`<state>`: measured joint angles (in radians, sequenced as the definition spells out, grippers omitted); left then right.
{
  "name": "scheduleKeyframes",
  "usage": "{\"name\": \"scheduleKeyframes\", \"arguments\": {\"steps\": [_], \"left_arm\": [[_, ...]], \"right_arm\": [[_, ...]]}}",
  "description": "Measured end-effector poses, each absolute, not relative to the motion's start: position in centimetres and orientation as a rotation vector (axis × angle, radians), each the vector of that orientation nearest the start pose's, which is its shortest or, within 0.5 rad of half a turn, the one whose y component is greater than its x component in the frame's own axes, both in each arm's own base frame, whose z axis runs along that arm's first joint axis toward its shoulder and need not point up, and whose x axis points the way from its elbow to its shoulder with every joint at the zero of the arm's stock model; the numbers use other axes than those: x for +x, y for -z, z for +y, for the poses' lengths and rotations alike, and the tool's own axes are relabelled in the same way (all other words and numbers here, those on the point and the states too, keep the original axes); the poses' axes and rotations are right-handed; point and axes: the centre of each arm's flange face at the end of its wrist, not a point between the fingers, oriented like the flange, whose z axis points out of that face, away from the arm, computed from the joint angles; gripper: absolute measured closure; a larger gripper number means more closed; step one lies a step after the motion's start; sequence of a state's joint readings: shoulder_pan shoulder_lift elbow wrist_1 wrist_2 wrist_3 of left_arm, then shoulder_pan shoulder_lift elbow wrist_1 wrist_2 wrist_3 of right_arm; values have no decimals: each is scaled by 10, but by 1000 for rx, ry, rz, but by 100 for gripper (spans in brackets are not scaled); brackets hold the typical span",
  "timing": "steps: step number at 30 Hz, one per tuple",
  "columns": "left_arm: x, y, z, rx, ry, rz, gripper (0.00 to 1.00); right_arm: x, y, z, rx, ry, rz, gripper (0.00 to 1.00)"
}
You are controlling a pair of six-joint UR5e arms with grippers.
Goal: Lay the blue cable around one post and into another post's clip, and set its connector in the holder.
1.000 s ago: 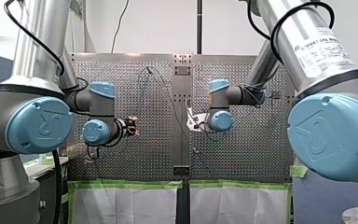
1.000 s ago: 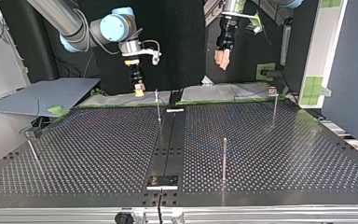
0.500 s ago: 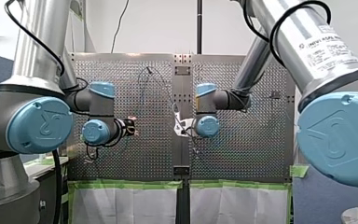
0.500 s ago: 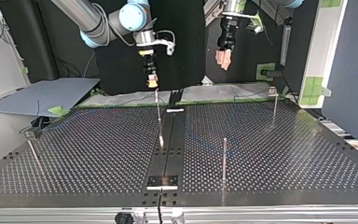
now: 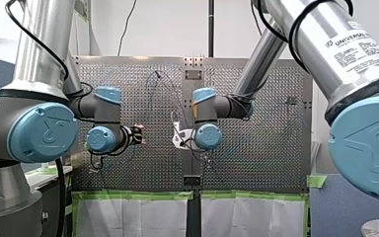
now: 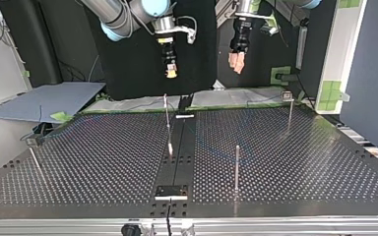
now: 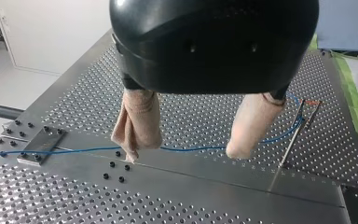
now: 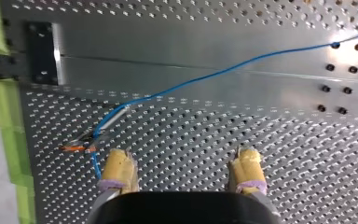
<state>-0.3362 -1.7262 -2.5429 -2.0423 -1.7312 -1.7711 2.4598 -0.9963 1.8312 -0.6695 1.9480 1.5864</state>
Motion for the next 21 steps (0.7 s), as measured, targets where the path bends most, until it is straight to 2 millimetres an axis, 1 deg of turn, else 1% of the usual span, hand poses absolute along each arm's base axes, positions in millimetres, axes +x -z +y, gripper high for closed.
{"name": "scheduleKeyframes", "arguments": {"steps": [5, 14, 17, 21], "left_arm": [[273, -126, -219, -17, 286, 1606, 0], [274, -126, -218, -17, 284, 1606, 0], [274, -126, -218, -16, 285, 1607, 0], [274, -125, -218, -14, 284, 1610, 0]], "right_arm": [[504, -108, -260, 1728, -1432, -962, 0], [518, -106, -218, 1764, -1456, -922, 0], [524, -106, -202, 1788, -1470, -898, 0], [529, -102, -176, 1831, -1498, -855, 0]]}}
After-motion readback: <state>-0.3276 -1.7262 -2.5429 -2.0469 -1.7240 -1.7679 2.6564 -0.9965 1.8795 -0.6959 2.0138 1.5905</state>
